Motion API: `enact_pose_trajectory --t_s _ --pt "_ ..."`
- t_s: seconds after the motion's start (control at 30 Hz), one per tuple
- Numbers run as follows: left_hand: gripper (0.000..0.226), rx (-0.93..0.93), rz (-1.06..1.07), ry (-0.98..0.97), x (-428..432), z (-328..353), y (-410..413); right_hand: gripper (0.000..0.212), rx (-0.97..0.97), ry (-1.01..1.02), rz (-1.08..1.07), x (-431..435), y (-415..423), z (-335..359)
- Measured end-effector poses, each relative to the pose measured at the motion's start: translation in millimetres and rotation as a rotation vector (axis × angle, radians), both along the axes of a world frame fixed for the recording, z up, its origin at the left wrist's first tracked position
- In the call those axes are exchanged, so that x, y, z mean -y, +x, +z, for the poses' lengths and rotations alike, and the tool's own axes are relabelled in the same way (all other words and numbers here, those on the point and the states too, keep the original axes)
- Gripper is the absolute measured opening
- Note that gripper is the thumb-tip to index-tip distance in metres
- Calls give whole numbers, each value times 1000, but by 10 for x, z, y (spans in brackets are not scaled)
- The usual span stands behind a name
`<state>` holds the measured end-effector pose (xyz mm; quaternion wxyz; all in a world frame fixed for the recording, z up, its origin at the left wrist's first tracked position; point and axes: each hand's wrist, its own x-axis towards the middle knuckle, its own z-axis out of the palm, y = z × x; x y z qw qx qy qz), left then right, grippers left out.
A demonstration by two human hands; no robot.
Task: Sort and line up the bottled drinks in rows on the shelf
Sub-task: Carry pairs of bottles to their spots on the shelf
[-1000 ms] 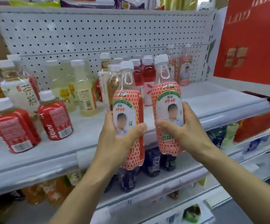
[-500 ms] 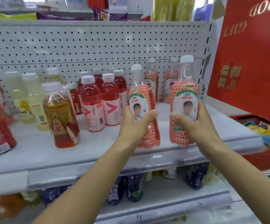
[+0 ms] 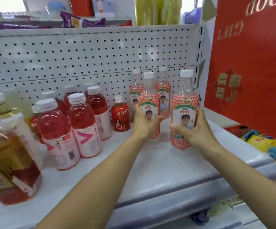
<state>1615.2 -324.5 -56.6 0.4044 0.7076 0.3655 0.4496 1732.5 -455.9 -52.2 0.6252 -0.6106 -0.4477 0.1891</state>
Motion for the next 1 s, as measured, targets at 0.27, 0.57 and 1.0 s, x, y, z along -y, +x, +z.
enact_pose_trajectory --t_s 0.27,0.57,1.0 --pt "119 -10 -2 -83 -524 -155 174 77 60 -63 -3 -577 191 20" --pt "108 -269 10 39 -48 71 -176 91 131 -153 -96 -830 215 7" --pt "114 -102 717 358 634 128 -1869 48 735 39 268 -1229 -1032 615"
